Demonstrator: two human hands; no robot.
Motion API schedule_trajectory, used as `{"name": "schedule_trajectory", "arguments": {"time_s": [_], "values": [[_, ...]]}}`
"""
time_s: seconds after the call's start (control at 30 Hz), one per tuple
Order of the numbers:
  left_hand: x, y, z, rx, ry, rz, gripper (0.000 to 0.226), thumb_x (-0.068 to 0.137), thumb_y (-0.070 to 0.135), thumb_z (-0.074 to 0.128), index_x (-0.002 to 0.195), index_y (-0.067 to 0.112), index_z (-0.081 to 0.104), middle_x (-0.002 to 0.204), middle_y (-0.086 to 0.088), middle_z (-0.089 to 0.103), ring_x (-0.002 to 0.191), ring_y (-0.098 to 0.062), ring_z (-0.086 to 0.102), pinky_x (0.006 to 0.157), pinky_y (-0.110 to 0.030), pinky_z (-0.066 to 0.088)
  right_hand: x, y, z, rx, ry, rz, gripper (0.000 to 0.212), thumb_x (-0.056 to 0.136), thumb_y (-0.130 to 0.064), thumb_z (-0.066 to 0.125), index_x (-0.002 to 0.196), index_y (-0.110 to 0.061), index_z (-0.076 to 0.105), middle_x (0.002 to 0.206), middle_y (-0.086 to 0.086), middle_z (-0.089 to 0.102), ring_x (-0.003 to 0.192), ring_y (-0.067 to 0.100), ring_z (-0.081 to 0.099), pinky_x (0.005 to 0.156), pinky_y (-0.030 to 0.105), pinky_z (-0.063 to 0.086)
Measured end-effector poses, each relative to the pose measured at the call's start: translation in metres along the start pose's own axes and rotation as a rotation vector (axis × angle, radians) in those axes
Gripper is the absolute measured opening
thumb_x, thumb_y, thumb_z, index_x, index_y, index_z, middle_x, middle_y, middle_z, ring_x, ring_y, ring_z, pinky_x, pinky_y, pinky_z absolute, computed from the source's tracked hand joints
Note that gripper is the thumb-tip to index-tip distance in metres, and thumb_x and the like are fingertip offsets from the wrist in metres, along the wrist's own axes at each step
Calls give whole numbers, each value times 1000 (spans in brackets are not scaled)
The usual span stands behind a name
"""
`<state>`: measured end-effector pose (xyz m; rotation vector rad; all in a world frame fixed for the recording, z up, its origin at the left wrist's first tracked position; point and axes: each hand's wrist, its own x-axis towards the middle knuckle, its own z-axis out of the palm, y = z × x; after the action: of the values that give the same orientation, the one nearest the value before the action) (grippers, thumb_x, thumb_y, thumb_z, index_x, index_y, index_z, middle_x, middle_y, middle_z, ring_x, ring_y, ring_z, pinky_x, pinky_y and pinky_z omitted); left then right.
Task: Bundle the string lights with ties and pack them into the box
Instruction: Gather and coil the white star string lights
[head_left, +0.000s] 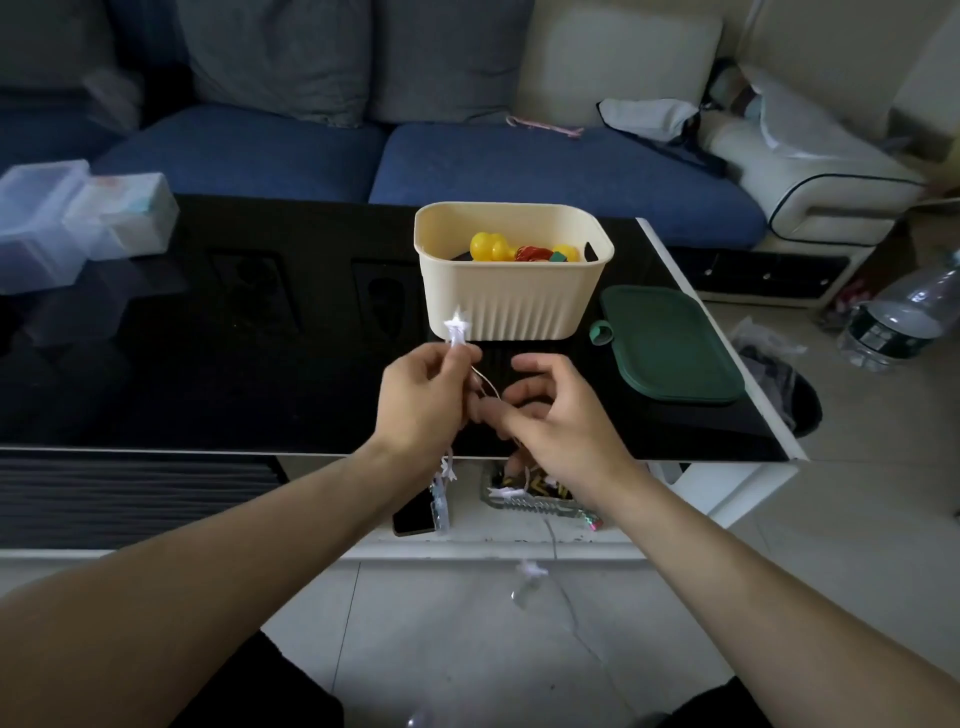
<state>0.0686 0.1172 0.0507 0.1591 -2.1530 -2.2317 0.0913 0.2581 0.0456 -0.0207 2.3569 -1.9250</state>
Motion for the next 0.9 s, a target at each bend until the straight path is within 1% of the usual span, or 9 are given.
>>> {"name": "schedule_trajectory", "arguments": {"time_s": [0.17,0.27,0.33,0.53,0.63,0.73,0.8,0.83,0.9], "values": [[-3,14,4,-261,-149,-50,22,104,16,45,93,4,60,80,-10,64,71,-21,63,68,-30,57,0,1,-8,-262,-302,-17,65,81,-28,83,136,-33,50,127,-6,57,53,3,59,50,20,48],[-9,18,5,-377,-186,-107,22,106,20,40,98,5,55,84,-13,70,74,-25,70,66,-33,59,-1,4,-2,-338,-304,-100,29,83,-26,83,108,-22,69,99,-11,71,54,-8,57,56,6,41],[-8,21,5,-403,-166,-117,22,107,22,37,101,6,51,78,-13,70,68,-26,70,59,-33,58,-2,4,4,-321,-302,-99,5,89,-23,77,89,-21,72,81,-8,74,58,-10,59,59,4,41],[1,19,-4,-405,-70,-112,23,108,21,34,102,8,52,67,-5,58,58,-19,63,57,-30,54,-5,3,9,-285,-391,-32,24,108,-21,42,104,-15,65,75,2,73,44,2,50,49,13,39],[0,18,0,-471,-153,-218,28,107,23,36,111,5,56,68,-5,58,60,-19,60,58,-30,53,-6,2,11,-246,-391,-58,39,109,-18,38,78,-22,59,58,-7,62,46,1,51,56,17,40],[-4,17,2,-429,-229,-299,30,107,22,35,102,6,60,63,-2,48,56,-15,50,51,-25,46,-6,3,10,-272,-422,-36,58,110,-18,36,60,-34,62,51,-10,57,47,0,48,57,14,39],[-4,15,2,-412,-249,-295,31,108,22,32,88,12,54,58,1,34,48,-12,35,46,-23,35,-8,1,8,-247,-463,6,45,109,-20,41,77,-32,70,59,-6,64,48,1,49,56,12,40],[-4,14,2,-406,-245,-286,32,108,22,31,84,14,50,57,3,29,45,-11,29,44,-23,31,-8,-1,8,-222,-479,29,34,108,-21,44,87,-22,71,63,-6,67,48,1,48,55,13,40],[-2,13,0,-411,-220,-286,31,107,21,31,80,15,46,55,4,25,42,-10,23,42,-24,25,-7,-1,6,-202,-470,52,26,106,-21,48,93,-14,70,60,-14,67,46,1,45,52,12,38]]}}
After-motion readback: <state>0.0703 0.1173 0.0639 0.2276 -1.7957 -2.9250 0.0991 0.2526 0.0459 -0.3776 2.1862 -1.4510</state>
